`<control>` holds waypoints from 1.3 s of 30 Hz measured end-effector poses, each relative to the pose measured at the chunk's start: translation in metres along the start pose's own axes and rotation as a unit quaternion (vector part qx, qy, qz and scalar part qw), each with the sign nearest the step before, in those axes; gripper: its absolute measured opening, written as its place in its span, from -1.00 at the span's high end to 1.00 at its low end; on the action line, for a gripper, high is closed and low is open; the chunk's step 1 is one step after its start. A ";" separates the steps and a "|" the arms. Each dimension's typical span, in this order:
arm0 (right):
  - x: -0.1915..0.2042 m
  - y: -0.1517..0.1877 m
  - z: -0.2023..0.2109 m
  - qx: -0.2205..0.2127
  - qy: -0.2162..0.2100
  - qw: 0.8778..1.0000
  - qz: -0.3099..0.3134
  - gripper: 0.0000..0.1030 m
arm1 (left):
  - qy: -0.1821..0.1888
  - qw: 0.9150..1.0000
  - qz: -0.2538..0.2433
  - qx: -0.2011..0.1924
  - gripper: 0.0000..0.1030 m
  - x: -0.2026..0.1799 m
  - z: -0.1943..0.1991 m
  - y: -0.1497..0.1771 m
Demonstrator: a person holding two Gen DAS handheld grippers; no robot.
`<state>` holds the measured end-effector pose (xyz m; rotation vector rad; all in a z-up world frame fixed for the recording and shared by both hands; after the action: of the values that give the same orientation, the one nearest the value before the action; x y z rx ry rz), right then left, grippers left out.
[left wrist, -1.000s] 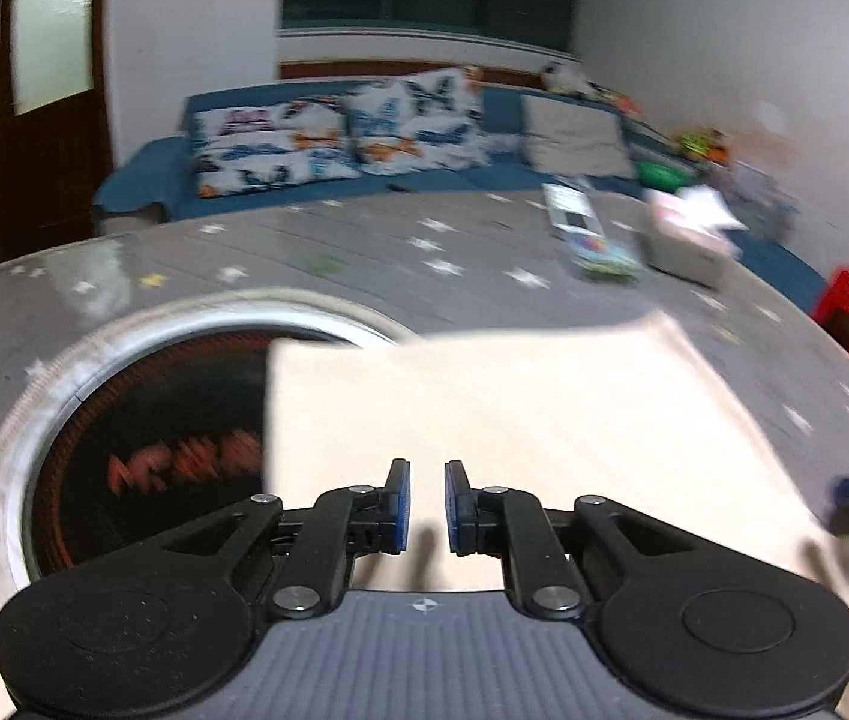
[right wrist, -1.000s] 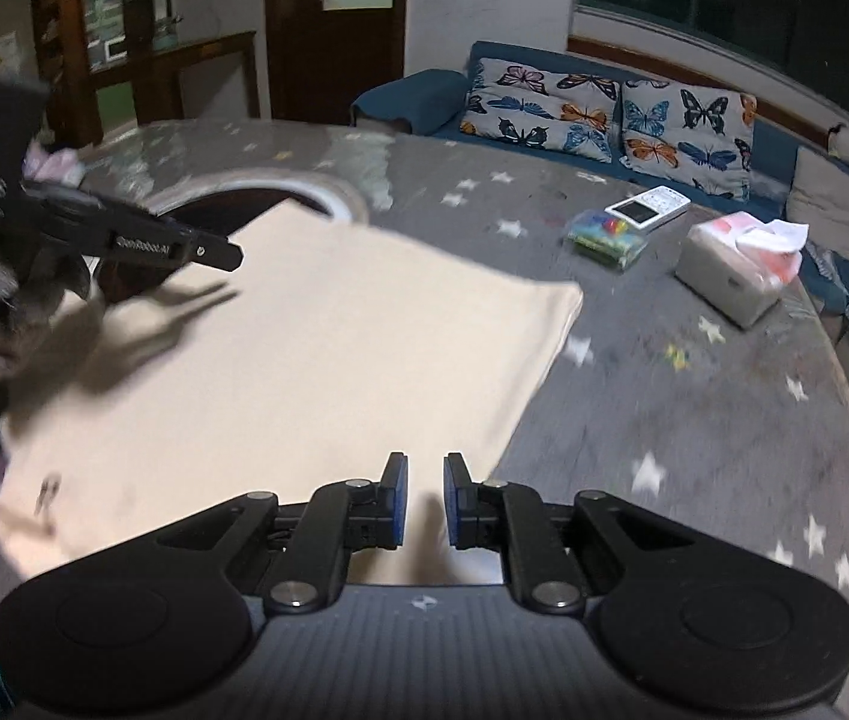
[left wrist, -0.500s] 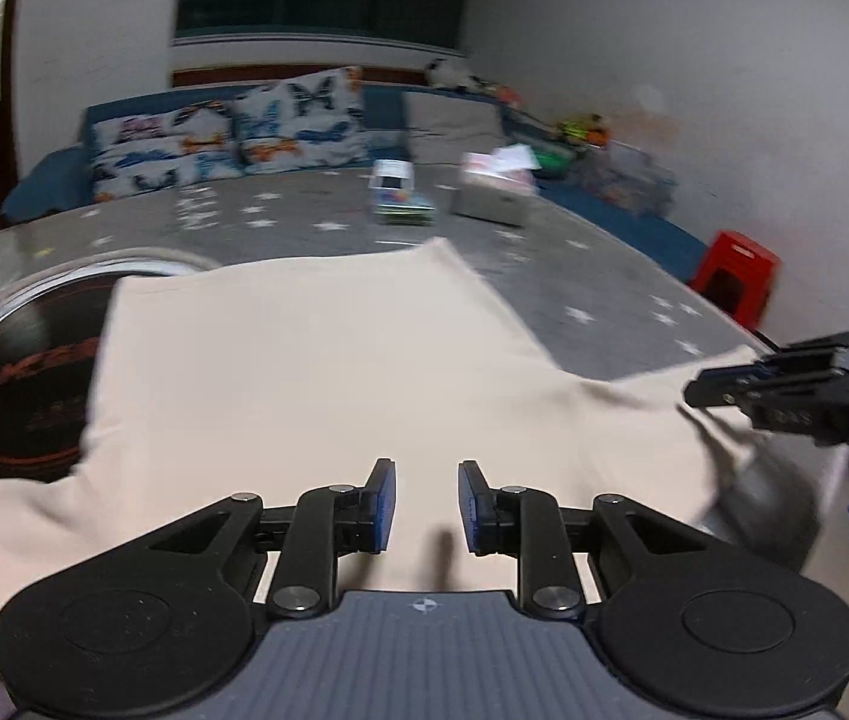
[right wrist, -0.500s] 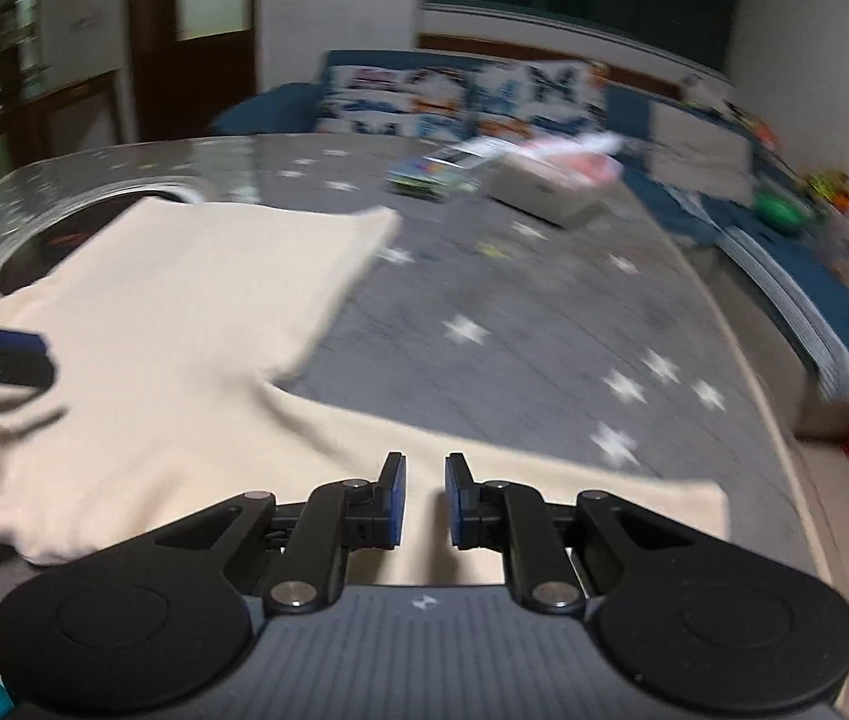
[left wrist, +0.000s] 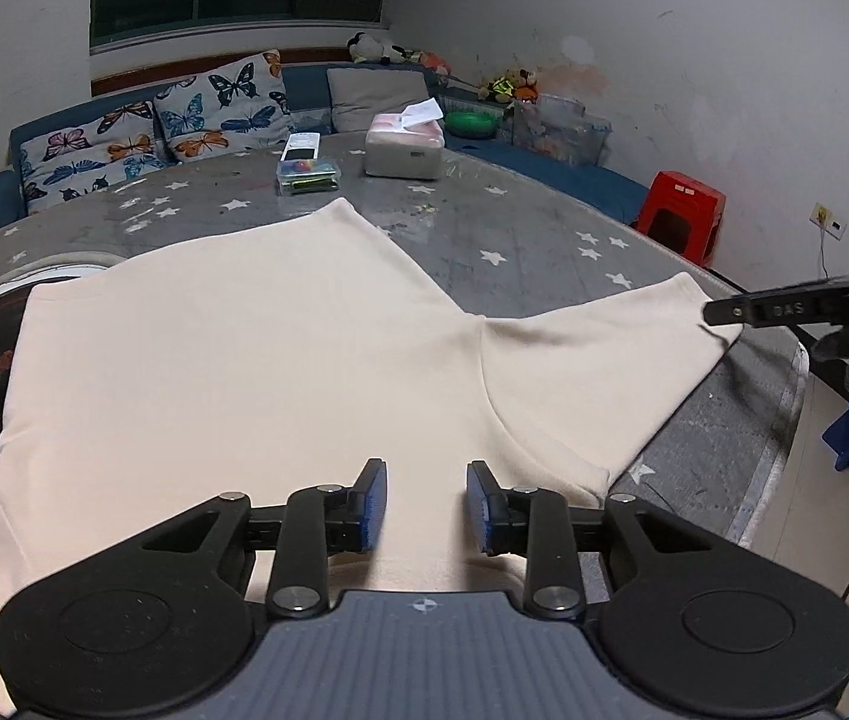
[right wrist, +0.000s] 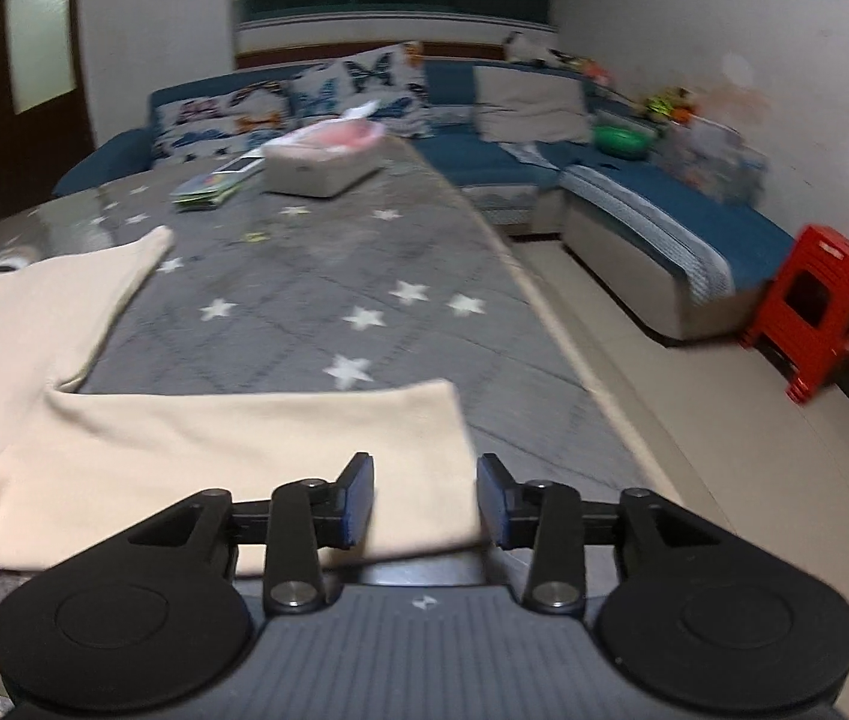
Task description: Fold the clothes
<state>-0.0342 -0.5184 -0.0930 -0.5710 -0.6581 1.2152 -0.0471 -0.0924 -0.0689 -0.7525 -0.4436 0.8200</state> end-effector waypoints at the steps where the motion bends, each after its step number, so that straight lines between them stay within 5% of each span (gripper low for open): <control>1: -0.006 0.002 0.001 0.000 0.004 1.000 -0.010 0.22 | 0.000 1.000 -0.001 0.001 0.37 0.000 0.000 0.000; 7: -0.021 0.012 0.004 0.006 -0.009 0.999 -0.052 0.29 | 0.002 1.000 -0.011 0.001 0.24 -0.004 0.000 0.001; 11: -0.016 0.009 0.004 0.000 -0.022 0.999 -0.049 0.82 | 0.003 1.000 -0.018 0.002 0.21 -0.005 0.000 0.001; 17: -0.011 -0.013 0.005 -0.042 0.009 0.999 -0.011 0.84 | 0.003 0.999 -0.040 0.003 0.14 -0.010 0.001 0.003; 27: -0.020 -0.005 -0.009 -0.025 0.001 0.999 -0.045 0.63 | 0.007 0.999 -0.041 0.001 0.13 -0.010 0.003 0.001; 39: -0.029 0.001 -0.009 -0.026 -0.016 0.995 -0.097 0.64 | 0.018 0.998 -0.056 -0.006 0.13 -0.023 0.002 -0.006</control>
<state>-0.0348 -0.5468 -0.1045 -0.5184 -0.7564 1.0294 -0.0596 -0.1124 -0.0654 -0.7460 -0.4556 0.6976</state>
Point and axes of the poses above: each gripper's, at about its wrist camera, not at the fingertips, and z roughly against the way its jaws point, x to its left, y to its underside, the point moved 5 cm from there along -z, roughly the way its jaws point, and after that the axes turned 13 degrees about -z, right-handed, at the moved point
